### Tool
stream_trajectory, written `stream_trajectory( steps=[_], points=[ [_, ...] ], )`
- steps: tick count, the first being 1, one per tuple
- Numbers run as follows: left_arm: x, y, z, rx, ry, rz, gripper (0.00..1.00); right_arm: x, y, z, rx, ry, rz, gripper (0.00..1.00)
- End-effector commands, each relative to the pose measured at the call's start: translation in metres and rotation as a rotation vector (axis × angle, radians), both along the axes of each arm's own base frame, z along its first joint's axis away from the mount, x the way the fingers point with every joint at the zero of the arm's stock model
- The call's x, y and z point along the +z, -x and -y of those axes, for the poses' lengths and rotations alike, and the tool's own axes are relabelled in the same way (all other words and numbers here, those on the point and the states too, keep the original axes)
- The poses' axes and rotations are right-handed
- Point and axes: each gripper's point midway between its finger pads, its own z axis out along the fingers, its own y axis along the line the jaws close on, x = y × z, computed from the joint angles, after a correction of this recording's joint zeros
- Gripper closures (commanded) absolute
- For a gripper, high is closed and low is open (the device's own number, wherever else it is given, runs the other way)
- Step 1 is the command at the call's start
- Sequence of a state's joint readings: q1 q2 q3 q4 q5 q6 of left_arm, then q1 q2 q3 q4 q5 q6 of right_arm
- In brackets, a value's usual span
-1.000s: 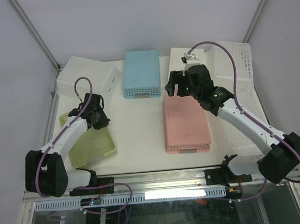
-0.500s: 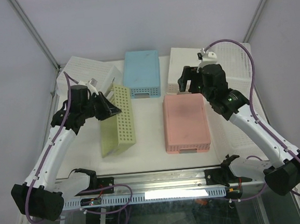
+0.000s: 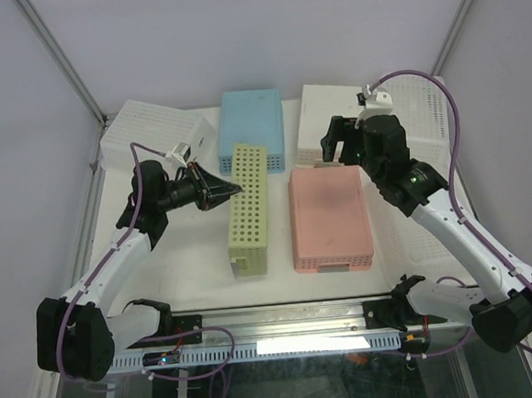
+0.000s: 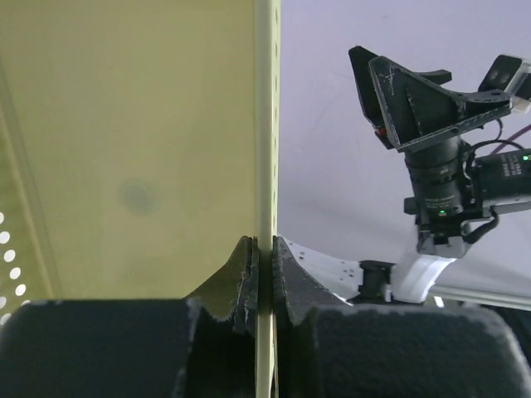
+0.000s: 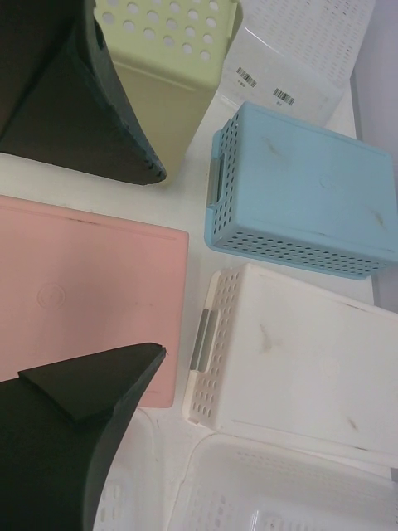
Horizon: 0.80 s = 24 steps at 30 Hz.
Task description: Turn the large container upside down
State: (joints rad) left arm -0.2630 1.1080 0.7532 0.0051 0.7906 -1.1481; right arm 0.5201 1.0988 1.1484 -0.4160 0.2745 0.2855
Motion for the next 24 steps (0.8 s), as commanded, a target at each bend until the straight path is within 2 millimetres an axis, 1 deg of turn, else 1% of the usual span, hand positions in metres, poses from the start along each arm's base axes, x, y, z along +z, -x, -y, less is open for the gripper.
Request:
stream_trajectory(
  steps=[1,7,13,19,24],
  points=[
    [0.043,0.012,0.008,-0.076,0.199,0.08,1.0,0.03,-0.002,0.009,-0.033,-0.026,0.083,0.19],
    [0.021,0.015,0.006,-0.063,0.262,0.011,1.0,0.028,-0.003,0.007,-0.027,-0.032,0.08,0.19],
    [-0.015,0.018,-0.005,-0.054,0.275,-0.06,1.0,0.026,-0.002,0.007,-0.025,-0.031,0.076,0.19],
    [-0.047,0.023,-0.02,-0.051,0.221,-0.083,1.0,0.027,0.0,0.01,-0.031,-0.027,0.081,0.19],
    [-0.073,0.022,-0.045,-0.016,0.123,-0.097,1.0,0.026,0.002,0.012,-0.033,-0.027,0.079,0.19]
  ],
)
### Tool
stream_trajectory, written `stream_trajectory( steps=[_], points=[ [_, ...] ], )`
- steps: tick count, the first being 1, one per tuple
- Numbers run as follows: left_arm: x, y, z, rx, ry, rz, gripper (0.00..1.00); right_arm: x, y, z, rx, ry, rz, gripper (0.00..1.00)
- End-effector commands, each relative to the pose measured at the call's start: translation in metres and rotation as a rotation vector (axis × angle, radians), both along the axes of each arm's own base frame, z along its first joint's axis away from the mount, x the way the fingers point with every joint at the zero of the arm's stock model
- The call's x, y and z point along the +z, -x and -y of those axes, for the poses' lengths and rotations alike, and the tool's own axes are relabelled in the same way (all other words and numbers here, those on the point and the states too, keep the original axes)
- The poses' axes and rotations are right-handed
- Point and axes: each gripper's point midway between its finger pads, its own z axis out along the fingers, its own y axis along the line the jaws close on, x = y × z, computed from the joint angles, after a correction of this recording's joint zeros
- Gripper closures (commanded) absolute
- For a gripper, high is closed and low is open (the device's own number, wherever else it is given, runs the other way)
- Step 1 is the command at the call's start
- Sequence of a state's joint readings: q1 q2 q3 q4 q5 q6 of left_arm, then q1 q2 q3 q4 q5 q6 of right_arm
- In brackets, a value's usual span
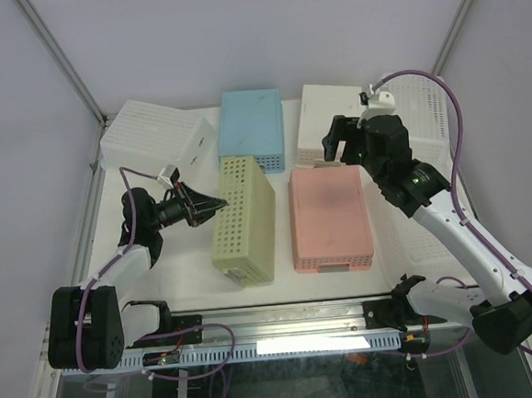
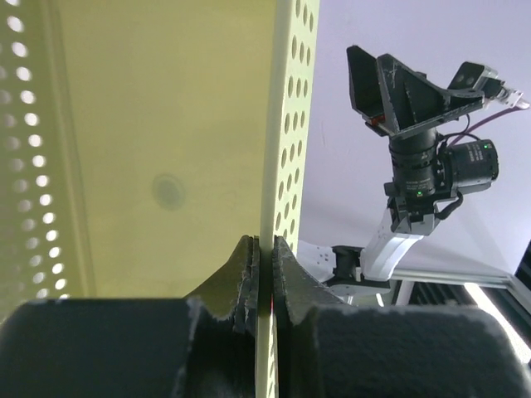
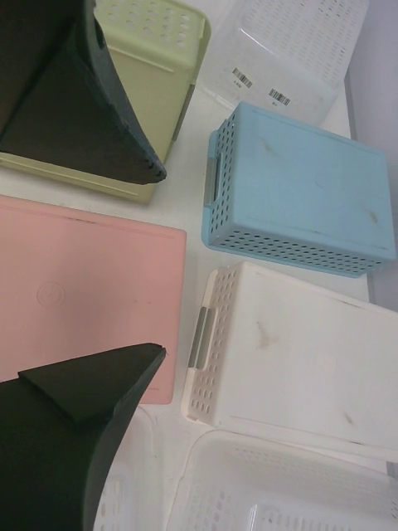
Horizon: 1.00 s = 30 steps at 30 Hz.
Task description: Turn the large container upside down
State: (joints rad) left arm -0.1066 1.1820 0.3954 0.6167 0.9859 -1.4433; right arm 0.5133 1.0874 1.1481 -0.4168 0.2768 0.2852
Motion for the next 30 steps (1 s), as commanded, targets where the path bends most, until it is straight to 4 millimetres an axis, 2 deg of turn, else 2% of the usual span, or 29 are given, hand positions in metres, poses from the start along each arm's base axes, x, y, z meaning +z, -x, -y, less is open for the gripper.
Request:
stream_trajectory(
  steps=[1,5,7,10,13,16,17,20,21,24,26,30],
  points=[
    [-0.026,0.009,-0.019,-0.01,-0.105,-0.002,1.0,0.021,0.001,0.008,-0.024,-0.022,0.068,0.18],
    [-0.041,0.011,-0.032,0.001,-0.189,-0.015,0.99,0.017,-0.001,0.007,-0.022,-0.018,0.058,0.18],
    [-0.045,0.011,-0.035,0.006,-0.215,-0.021,0.86,0.016,-0.002,0.006,-0.018,-0.021,0.055,0.18],
    [-0.056,0.009,-0.041,0.019,-0.298,-0.026,0.72,0.014,-0.003,0.004,-0.013,-0.023,0.053,0.18],
    [-0.064,0.005,-0.049,0.043,-0.389,-0.046,0.66,0.013,-0.004,0.003,-0.011,-0.024,0.051,0.18],
    [-0.069,-0.003,-0.06,0.092,-0.485,-0.063,0.43,0.013,-0.004,0.002,-0.009,-0.024,0.048,0.18],
    [-0.07,-0.005,-0.063,0.104,-0.512,-0.065,0.41,0.012,-0.005,0.001,-0.007,-0.025,0.047,0.18],
    [-0.071,-0.01,-0.075,0.139,-0.603,-0.08,0.19,0.011,-0.004,-0.001,0.004,-0.03,0.042,0.18],
    [-0.071,-0.011,-0.079,0.149,-0.636,-0.08,0.12,0.011,-0.004,-0.002,0.011,-0.032,0.04,0.18],
    [-0.063,-0.021,-0.097,0.212,-0.76,-0.068,0.01,0.007,-0.005,-0.006,0.03,-0.025,0.017,0.18],
    [-0.053,-0.026,-0.112,0.261,-0.848,-0.053,0.01,0.003,-0.005,-0.009,0.043,-0.019,-0.001,0.18],
    [-0.02,-0.04,-0.146,0.388,-1.028,0.013,0.01,-0.006,-0.008,-0.017,0.075,-0.007,-0.051,0.15]
  ],
)
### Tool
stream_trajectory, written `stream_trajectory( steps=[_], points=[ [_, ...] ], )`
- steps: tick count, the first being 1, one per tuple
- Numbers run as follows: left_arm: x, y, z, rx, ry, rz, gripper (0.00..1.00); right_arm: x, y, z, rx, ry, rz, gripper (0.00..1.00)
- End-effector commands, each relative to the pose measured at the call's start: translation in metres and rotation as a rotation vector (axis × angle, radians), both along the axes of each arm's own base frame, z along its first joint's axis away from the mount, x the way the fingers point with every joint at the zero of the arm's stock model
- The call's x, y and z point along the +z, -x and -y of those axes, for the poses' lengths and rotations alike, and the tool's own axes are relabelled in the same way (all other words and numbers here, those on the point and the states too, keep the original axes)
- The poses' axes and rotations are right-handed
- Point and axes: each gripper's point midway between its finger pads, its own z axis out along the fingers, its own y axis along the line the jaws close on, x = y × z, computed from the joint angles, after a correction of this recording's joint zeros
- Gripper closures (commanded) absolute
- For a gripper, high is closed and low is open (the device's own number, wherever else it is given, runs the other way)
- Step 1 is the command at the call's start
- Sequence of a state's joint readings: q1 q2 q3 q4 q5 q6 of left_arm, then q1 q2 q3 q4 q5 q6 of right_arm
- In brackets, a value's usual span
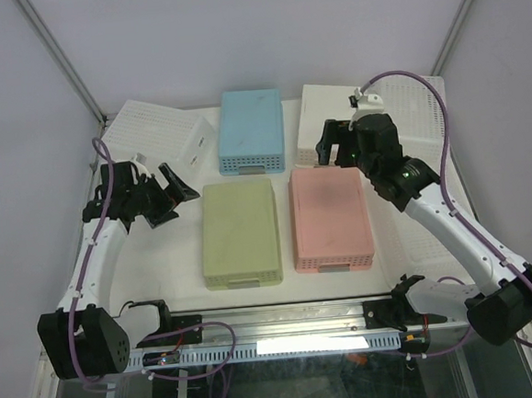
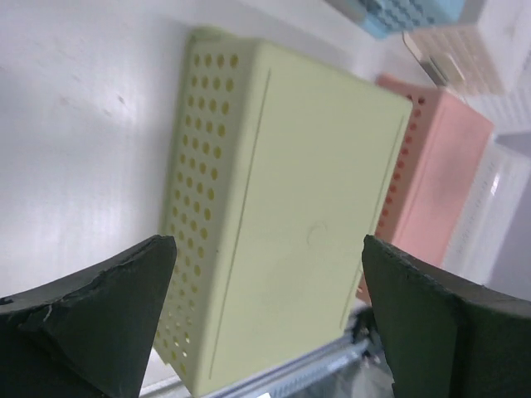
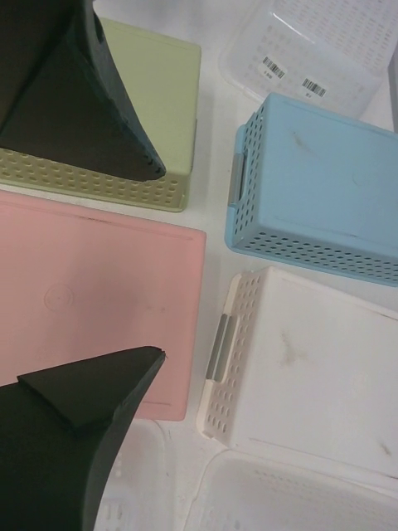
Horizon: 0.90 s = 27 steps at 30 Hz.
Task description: Turn the large container upside down
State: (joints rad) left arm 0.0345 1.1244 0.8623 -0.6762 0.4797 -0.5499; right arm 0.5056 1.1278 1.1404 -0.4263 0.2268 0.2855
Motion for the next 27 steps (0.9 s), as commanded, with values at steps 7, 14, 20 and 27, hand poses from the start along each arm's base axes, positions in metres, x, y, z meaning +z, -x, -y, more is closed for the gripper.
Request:
stream_trajectory(
  steps=[7,14,20,27],
  points=[
    [0.096,-0.033,-0.093,0.27,-0.477,0.243,0.01,-0.012,-0.017,-0.028,0.04,-0.047,-0.145,0.06],
    [0.137,-0.042,-0.093,0.35,-0.428,0.355,0.01,-0.037,-0.035,-0.016,-0.18,-0.018,-0.324,0.03],
    [0.15,-0.036,-0.088,0.34,-0.406,0.44,0.01,-0.021,-0.042,-0.012,-0.199,-0.042,-0.244,0.03],
    [0.167,-0.027,-0.088,0.36,-0.396,0.544,0.01,0.018,-0.034,-0.005,-0.151,-0.171,0.039,0.02]
  ],
)
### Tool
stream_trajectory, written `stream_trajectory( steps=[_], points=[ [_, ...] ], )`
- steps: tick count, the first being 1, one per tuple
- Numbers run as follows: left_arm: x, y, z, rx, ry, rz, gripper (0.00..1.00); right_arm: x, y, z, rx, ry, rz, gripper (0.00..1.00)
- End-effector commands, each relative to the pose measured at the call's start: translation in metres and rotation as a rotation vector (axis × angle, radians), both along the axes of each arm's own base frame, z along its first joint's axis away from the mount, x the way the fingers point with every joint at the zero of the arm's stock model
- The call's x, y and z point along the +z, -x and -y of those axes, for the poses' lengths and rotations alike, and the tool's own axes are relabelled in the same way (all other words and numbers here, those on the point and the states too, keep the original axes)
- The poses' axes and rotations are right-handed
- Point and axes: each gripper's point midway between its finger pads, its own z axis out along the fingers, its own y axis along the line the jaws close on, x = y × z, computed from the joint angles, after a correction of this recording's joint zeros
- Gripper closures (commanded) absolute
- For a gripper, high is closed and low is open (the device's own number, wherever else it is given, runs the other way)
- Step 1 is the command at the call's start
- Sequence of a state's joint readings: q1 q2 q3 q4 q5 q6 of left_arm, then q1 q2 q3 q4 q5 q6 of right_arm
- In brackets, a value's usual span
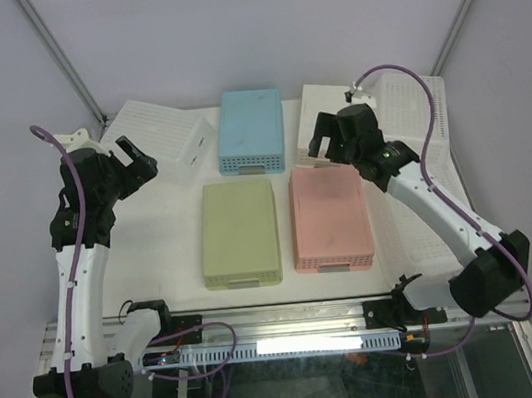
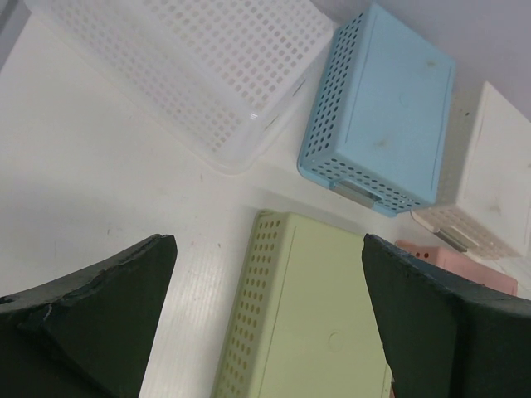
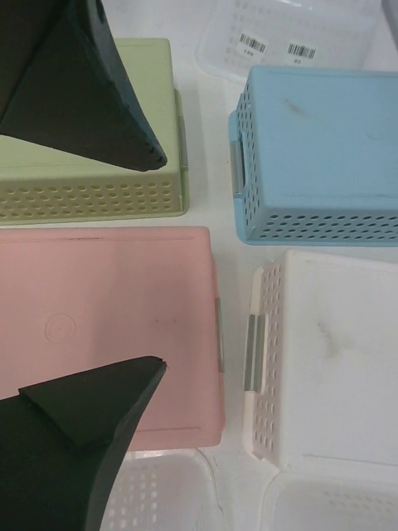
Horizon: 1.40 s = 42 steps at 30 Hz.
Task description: Turn the large container upside down
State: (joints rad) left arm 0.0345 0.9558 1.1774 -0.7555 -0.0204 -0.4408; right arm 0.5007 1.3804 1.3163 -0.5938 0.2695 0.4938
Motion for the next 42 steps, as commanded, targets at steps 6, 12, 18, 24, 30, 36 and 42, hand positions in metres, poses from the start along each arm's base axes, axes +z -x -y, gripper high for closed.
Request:
stream_trajectory(
  steps=[6,12,18,24,30,36,42],
  points=[
    [0.042,0.005,-0.003,-0.002,-0.033,0.229,0.01,0.078,0.009,0.032,-0.118,-0.246,0.577,0.01],
    [0.04,0.006,-0.003,-0.003,-0.036,0.237,0.01,0.082,0.022,0.045,-0.133,-0.268,0.69,0.01],
    [0.038,0.004,0.0,-0.017,-0.021,0.241,0.01,0.082,0.018,0.048,-0.146,-0.215,0.663,0.01],
    [0.036,0.005,0.0,-0.011,-0.014,0.245,0.01,0.084,0.016,0.048,-0.148,-0.218,0.671,0.01],
    [0.039,0.006,0.001,-0.018,-0.017,0.254,0.01,0.084,0.016,0.048,-0.151,-0.219,0.67,0.01],
    [0.035,0.006,0.002,-0.029,-0.02,0.249,0.01,0.084,0.016,0.049,-0.153,-0.219,0.671,0.01],
    [0.033,0.006,0.003,-0.033,-0.017,0.249,0.01,0.083,0.018,0.049,-0.154,-0.218,0.67,0.01]
  ],
)
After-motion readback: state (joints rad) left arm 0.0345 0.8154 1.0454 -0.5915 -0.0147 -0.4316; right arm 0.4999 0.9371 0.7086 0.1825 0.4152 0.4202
